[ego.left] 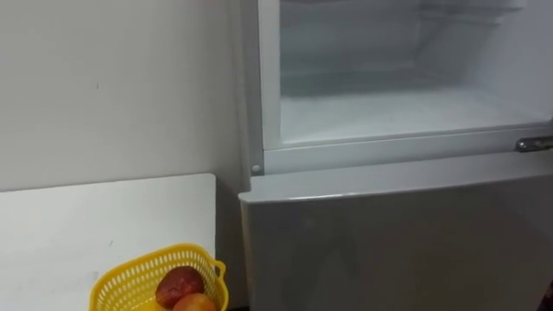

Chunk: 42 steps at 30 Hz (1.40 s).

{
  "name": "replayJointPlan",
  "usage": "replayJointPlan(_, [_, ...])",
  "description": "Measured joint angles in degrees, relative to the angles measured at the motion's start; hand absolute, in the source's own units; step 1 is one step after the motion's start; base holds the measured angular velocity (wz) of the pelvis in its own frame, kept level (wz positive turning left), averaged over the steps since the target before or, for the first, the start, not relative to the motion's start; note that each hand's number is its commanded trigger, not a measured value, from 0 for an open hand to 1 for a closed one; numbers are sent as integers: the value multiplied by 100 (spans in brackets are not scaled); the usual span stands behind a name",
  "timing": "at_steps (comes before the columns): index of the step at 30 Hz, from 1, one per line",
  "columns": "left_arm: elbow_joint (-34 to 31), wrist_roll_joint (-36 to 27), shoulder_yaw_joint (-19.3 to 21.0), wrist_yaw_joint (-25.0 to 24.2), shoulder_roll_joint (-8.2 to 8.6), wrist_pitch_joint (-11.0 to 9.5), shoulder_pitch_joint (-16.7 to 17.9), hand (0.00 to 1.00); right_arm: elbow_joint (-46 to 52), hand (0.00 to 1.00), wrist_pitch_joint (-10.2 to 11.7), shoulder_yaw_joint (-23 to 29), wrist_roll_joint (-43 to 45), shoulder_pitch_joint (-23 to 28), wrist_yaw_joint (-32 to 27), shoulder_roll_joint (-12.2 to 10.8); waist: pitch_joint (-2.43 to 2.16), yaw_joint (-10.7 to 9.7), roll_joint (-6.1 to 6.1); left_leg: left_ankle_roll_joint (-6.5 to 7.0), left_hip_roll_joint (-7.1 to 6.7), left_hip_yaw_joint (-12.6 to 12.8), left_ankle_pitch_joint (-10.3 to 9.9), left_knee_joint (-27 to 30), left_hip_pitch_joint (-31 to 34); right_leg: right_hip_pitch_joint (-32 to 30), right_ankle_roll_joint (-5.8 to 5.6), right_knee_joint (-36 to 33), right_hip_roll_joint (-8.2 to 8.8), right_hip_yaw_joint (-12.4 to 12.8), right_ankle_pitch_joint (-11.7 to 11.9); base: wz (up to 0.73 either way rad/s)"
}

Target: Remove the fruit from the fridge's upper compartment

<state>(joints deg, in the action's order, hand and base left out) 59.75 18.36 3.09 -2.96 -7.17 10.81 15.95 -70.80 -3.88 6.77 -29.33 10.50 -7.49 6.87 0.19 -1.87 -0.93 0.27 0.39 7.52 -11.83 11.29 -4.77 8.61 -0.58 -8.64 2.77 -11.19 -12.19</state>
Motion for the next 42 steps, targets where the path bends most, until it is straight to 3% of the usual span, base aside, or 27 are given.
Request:
replayJointPlan(1, [-15,-5,50,1,6,-11,15,0,-54,0,2,118,-209,-11,0,0,1,-29,-1,0,-3,-7,0,0,-7,10,-2,2,0,-5,-1,6])
replayJointPlan(4, [-110,-10,463,12,2,-43,99,0,-97,0,-57,1173,-1589,-48,-197,33,-1,-232,-20,4,-13,-10,-2,15,-49,44,-9,4,9,-17,-22,3])
replayJointPlan(7, [-165,-7,788,38,1,-92,162,0,-14,0,-40,1857,-2290,-114,-410,64,-6,-374,-34,5,-10,-3,-4,41,-51,48,-6,-17,14,-8,-30,0])
replayJointPlan(10, [-242,-52,1165,246,3,-139,198,0,271,0,-34,2867,-3479,-229,-1009,171,-21,-577,-74,10,-13,0,-6,34,-49,25,-18,-58,21,-13,-54,0])
replayJointPlan(16, [-468,-66,1268,387,-42,-167,256,0,844,0,130,3586,-4151,-530,-1983,653,-42,-725,-147,21,-23,32,-6,14,9,-86,-26,-139,25,37,-61,-3])
replayJointPlan(18, [-610,-78,1268,400,-53,-168,280,0,1828,0,230,3838,-4179,-544,-2486,694,-38,-755,-170,20,-23,50,0,-1,41,-158,-24,-206,27,46,-60,-5])
replayJointPlan(22, [-724,-67,1257,472,-116,-245,228,0,2621,0,559,3960,-4366,-733,-3001,939,-40,-769,-278,17,-22,47,1,8,112,-191,-23,-171,25,23,-61,2])
replayJointPlan(28, [-916,-78,1247,468,-117,-248,233,0,3488,0,703,3962,-4774,-988,-3492,1116,-42,-706,-362,18,-7,132,6,1,221,-391,-12,-211,21,58,-44,-6])
replayJointPlan(33, [-884,-77,1250,464,-108,-272,166,0,4619,0,965,4012,-4895,-1318,-3641,1192,-41,-747,-357,18,-8,179,6,-19,216,-374,-12,-183,20,58,-44,0])
replayJointPlan(42, [-639,-87,1251,457,-73,-577,192,0,6662,0,1161,3950,-4889,-1375,-3228,1196,-48,-699,-235,18,-6,227,6,-44,269,-475,-12,-206,21,105,-44,-2])
